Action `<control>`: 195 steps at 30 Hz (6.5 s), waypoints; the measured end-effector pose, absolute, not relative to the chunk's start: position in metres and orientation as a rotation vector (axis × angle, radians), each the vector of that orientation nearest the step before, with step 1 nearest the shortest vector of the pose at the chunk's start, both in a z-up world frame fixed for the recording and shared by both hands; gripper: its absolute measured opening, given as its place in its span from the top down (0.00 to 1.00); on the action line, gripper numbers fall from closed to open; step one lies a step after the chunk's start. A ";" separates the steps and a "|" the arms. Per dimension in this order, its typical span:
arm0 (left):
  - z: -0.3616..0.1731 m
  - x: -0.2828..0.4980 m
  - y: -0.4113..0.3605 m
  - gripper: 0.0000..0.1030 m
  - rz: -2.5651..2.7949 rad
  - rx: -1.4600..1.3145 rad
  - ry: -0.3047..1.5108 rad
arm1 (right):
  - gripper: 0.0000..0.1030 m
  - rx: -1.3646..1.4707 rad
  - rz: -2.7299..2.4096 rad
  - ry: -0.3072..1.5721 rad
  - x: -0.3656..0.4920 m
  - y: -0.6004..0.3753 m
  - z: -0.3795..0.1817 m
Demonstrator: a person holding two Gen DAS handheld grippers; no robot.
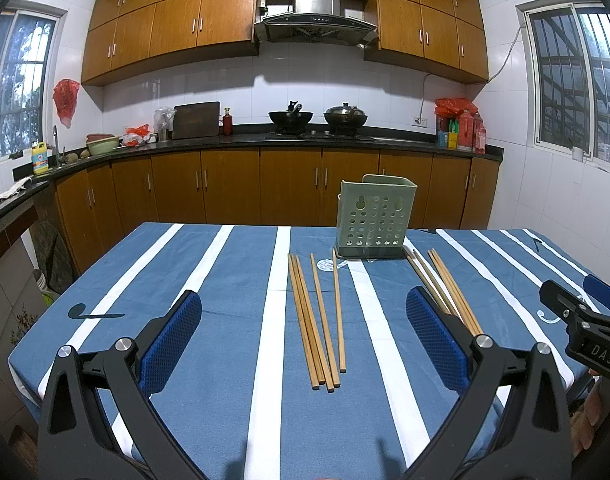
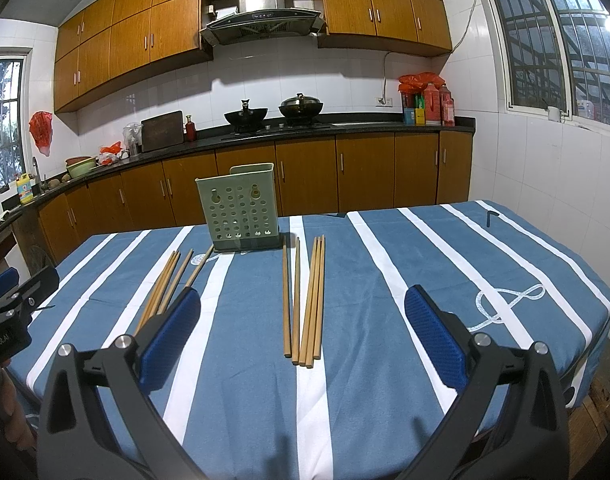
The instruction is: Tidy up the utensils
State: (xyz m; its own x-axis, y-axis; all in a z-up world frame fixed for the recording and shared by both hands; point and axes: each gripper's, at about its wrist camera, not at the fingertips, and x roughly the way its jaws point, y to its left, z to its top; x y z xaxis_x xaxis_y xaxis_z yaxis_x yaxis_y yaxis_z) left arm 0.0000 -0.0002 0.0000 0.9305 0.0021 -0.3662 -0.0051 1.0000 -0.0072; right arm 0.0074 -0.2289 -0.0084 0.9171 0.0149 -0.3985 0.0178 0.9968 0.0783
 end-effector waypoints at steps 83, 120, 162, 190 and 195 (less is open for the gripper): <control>-0.071 0.117 0.057 0.40 0.033 -0.129 0.831 | 0.85 0.205 -0.008 0.904 0.185 -0.248 -0.103; -0.091 0.162 0.053 0.92 0.060 -0.031 0.910 | 0.93 0.120 -0.080 0.876 0.189 -0.267 -0.106; 0.086 0.172 0.106 0.93 -0.004 -0.127 0.507 | 0.93 0.152 -0.022 0.354 0.176 -0.302 0.092; 0.101 0.243 -0.009 0.93 -0.273 -0.122 0.526 | 0.92 0.153 0.192 0.308 0.268 -0.221 0.125; 0.108 0.235 0.000 0.75 -0.270 -0.162 0.524 | 0.75 0.156 0.178 0.303 0.262 -0.221 0.122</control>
State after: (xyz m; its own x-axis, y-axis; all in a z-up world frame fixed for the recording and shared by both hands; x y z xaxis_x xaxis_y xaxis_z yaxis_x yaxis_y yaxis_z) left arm 0.2354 -0.0003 0.1077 0.8317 -0.2943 -0.4709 0.2118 0.9520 -0.2209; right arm 0.2618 -0.2214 0.1217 0.9388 0.1972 -0.2823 -0.1504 0.9722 0.1792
